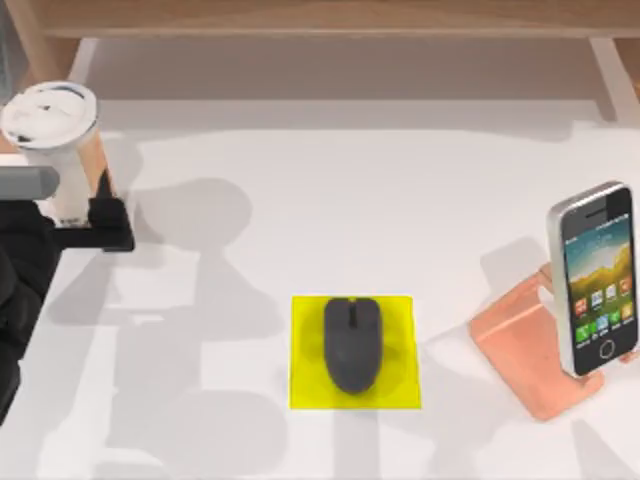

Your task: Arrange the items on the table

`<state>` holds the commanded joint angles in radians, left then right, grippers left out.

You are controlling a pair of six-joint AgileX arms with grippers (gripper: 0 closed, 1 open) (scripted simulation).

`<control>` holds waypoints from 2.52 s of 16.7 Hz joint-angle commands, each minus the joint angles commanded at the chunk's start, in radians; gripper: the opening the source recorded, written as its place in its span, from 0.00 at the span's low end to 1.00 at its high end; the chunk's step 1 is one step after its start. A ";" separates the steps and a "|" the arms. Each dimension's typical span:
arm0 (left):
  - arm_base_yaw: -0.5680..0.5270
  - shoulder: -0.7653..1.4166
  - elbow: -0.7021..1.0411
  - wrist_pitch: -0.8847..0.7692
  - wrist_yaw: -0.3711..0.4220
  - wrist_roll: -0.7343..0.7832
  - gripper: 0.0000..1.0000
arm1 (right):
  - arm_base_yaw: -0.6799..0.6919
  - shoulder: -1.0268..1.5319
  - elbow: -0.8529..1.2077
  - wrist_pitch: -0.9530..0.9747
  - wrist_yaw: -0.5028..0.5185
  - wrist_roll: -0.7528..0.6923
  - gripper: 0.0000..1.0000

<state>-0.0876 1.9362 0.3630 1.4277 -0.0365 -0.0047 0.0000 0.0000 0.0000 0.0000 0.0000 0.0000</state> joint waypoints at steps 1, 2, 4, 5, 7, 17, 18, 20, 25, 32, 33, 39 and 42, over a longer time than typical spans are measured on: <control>0.002 0.041 0.018 0.038 0.001 0.001 1.00 | 0.000 0.000 0.000 0.000 0.000 0.000 1.00; 0.003 0.073 0.034 0.068 0.002 0.002 1.00 | 0.000 0.000 0.000 0.000 0.000 0.000 1.00; 0.005 0.104 0.051 0.101 0.003 0.003 1.00 | 0.000 0.000 0.000 0.000 0.000 0.000 1.00; 0.005 0.105 0.051 0.101 0.003 0.003 1.00 | 0.000 0.000 0.000 0.000 0.000 0.000 1.00; 0.005 0.105 0.051 0.101 0.003 0.003 1.00 | 0.000 0.000 0.000 0.000 0.000 0.000 1.00; 0.009 0.158 0.174 0.032 0.008 0.003 1.00 | 0.000 0.000 0.000 0.000 0.000 0.000 1.00; 0.009 0.159 0.175 0.031 0.008 0.003 1.00 | 0.000 0.000 0.000 0.000 0.000 0.000 1.00; 0.009 0.159 0.175 0.031 0.008 0.003 1.00 | 0.000 0.000 0.000 0.000 0.000 0.000 1.00; 0.009 0.159 0.175 0.031 0.008 0.003 0.62 | 0.000 0.000 0.000 0.000 0.000 0.000 1.00; 0.009 0.159 0.175 0.031 0.008 0.003 0.10 | 0.000 0.000 0.000 0.000 0.000 0.000 1.00; 0.009 0.159 0.175 0.031 0.008 0.003 0.02 | 0.000 0.000 0.000 0.000 0.000 0.000 1.00; 0.009 0.159 0.175 0.031 0.008 0.003 0.00 | 0.000 0.000 0.000 0.000 0.000 0.000 1.00; 0.008 0.157 0.174 0.031 0.009 0.004 0.00 | 0.000 0.000 0.000 0.000 0.000 0.000 1.00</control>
<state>-0.0799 2.0932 0.5372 1.4587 -0.0278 -0.0008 0.0000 0.0000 0.0000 0.0000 0.0000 0.0000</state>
